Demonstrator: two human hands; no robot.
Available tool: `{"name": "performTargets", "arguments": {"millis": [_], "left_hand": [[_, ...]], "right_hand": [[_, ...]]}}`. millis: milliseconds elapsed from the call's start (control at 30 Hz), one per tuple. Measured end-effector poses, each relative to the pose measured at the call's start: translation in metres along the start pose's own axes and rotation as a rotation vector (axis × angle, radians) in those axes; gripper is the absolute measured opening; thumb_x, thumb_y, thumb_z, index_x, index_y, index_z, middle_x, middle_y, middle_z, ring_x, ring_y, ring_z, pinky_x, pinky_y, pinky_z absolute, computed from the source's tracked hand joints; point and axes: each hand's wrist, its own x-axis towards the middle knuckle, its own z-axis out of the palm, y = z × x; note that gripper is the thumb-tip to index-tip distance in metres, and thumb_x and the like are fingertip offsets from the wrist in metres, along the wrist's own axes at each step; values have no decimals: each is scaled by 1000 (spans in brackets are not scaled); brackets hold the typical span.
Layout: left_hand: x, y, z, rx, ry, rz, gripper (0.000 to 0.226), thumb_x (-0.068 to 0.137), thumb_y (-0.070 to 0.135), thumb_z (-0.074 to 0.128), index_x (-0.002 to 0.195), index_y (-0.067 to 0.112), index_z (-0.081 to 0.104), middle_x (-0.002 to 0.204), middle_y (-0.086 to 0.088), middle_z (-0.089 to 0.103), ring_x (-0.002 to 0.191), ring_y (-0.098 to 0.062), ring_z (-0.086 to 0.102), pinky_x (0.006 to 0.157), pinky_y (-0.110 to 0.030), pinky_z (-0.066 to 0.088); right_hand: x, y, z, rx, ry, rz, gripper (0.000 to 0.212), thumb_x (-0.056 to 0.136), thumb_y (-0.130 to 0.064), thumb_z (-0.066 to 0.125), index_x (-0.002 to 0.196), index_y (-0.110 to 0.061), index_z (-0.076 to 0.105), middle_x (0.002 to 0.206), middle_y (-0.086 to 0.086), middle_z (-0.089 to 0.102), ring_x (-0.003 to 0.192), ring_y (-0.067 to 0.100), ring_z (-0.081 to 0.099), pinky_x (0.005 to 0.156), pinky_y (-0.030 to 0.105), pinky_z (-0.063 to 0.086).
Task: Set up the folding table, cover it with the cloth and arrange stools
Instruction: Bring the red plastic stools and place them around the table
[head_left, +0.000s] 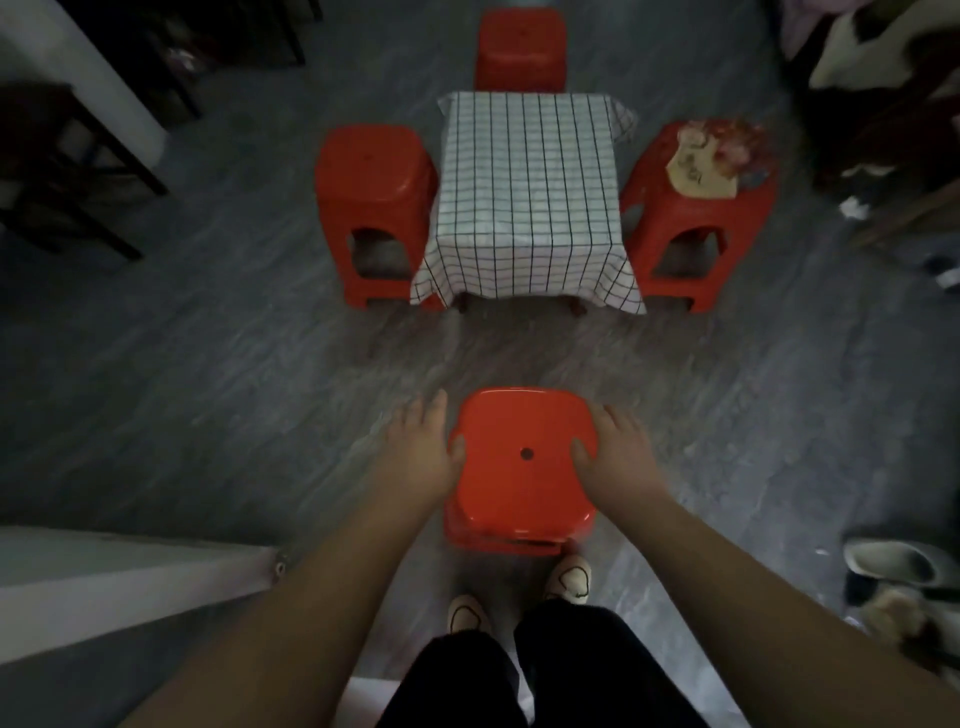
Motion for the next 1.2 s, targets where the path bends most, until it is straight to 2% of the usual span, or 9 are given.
{"name": "performTargets", "arguments": {"millis": [100, 200, 300, 433, 533, 667, 867, 1033, 1200], "left_hand": [[-40, 10, -49, 53, 51, 10, 74, 92, 52, 36, 155, 15, 24, 159, -17, 31, 146, -35, 27, 120, -48, 22], [-65, 22, -86, 79, 85, 0, 82, 86, 60, 20, 154, 15, 26, 157, -16, 35, 145, -34, 29, 119, -48, 23], [-78, 36, -116, 107, 98, 6, 73, 94, 57, 29, 157, 20, 20, 161, -15, 25, 149, -33, 21, 120, -48, 21], [-69, 39, -149, 94, 174, -42, 80, 87, 64, 19, 157, 26, 16, 163, -12, 20, 150, -32, 17, 120, -49, 21], [-60, 32, -170, 46, 208, -136, 78, 89, 61, 24, 157, 24, 17, 163, -13, 21, 150, -33, 18, 120, -50, 22], [-53, 13, -189, 84, 212, -165, 87, 81, 66, 6, 157, 25, 19, 162, -12, 23, 150, -32, 19, 119, -49, 23], [-12, -46, -224, 51, 209, -193, 92, 78, 67, 4, 156, 24, 23, 160, -13, 28, 148, -34, 23, 119, -48, 23], [63, -123, -278, 26, 228, -145, 86, 82, 65, 12, 155, 22, 24, 160, -14, 27, 147, -34, 23, 119, -49, 23], [142, -197, -352, 38, 205, -65, 74, 91, 58, 30, 156, 23, 22, 162, -14, 23, 149, -33, 19, 120, -48, 21]], "right_hand": [[-38, -28, -52, -79, 12, -120, 64, 97, -41, 45, 155, -19, 27, 160, 8, 28, 150, 27, 15, 122, 45, 19], [-63, -50, -91, -102, 50, -220, 64, 98, -39, 47, 155, -21, 26, 161, 6, 27, 151, 26, 14, 123, 42, 16], [-74, -69, -119, -135, 57, -300, 65, 97, -40, 48, 156, -23, 25, 163, 3, 24, 151, 24, 13, 123, 41, 16], [-58, -98, -147, -165, 40, -401, 66, 98, -40, 45, 157, -27, 18, 166, -1, 15, 153, 20, 4, 123, 39, 12], [-33, -127, -157, -173, 47, -471, 67, 99, -44, 43, 158, -27, 16, 166, -1, 14, 153, 20, 2, 124, 41, 13], [-8, -171, -155, -172, 51, -518, 67, 98, -47, 42, 157, -26, 18, 165, -2, 18, 153, 20, 6, 124, 41, 13], [22, -243, -122, -155, 19, -496, 68, 97, -45, 47, 157, -25, 22, 164, -2, 22, 152, 20, 10, 122, 34, 11], [64, -339, -85, -178, 67, -433, 69, 93, -41, 54, 153, -16, 34, 156, 9, 38, 147, 26, 26, 121, 32, 11], [107, -448, -63, -96, 140, -341, 72, 88, -55, 34, 153, -22, 32, 158, 5, 36, 148, 26, 24, 122, 41, 19]]}}
